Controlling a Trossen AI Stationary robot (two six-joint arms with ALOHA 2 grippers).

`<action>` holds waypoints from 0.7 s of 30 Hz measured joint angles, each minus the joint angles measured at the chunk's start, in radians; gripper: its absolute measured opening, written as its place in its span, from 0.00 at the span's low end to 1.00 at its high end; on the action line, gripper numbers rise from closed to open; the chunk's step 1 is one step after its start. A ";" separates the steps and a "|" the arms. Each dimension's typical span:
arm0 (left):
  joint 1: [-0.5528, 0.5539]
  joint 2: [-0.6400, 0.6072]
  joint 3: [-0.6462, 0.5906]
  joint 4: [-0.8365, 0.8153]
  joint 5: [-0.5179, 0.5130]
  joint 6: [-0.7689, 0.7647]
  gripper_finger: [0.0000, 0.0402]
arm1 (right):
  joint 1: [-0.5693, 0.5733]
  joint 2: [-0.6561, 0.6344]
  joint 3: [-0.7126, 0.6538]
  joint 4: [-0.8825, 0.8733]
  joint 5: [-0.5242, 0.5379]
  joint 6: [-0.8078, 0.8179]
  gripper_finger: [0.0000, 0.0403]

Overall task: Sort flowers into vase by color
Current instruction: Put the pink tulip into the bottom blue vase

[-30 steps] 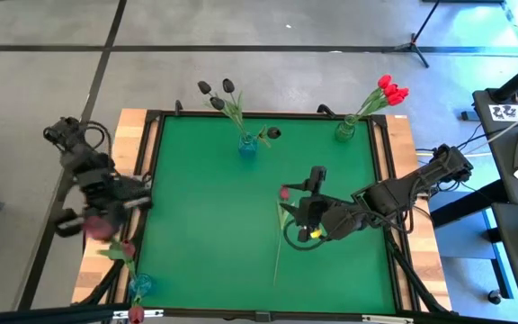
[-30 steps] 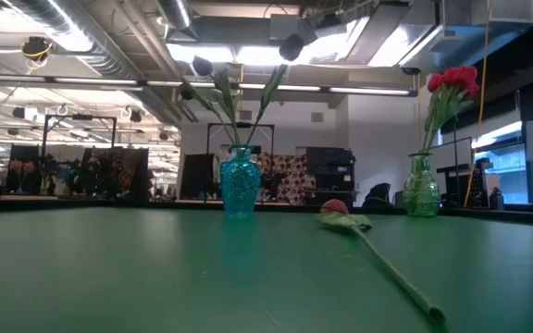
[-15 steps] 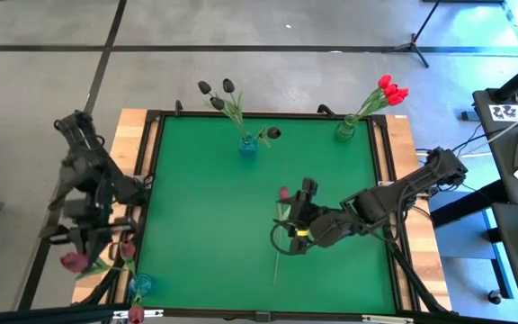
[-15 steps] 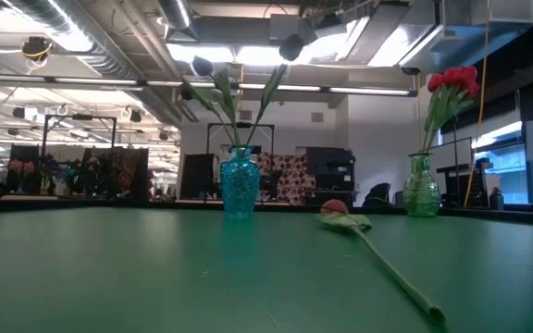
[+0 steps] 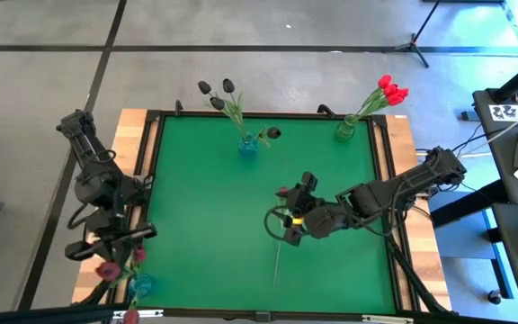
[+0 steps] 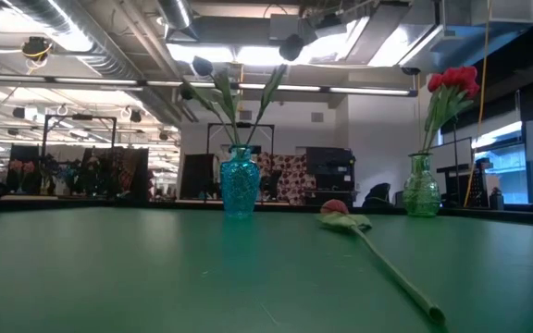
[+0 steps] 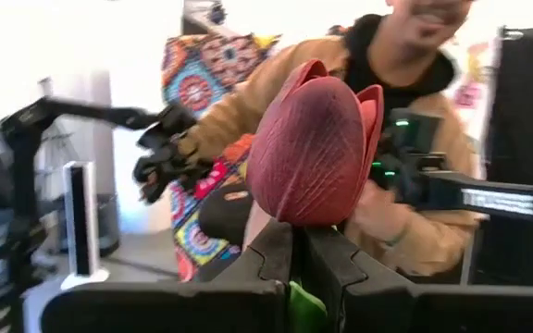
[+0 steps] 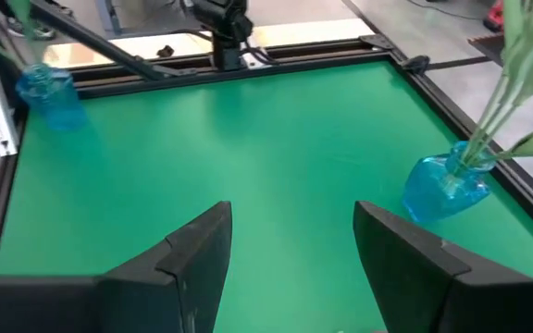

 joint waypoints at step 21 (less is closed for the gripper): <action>-0.123 0.006 -0.010 0.091 -0.174 -0.004 0.02 | -0.021 0.000 0.000 -0.008 0.000 -0.032 0.56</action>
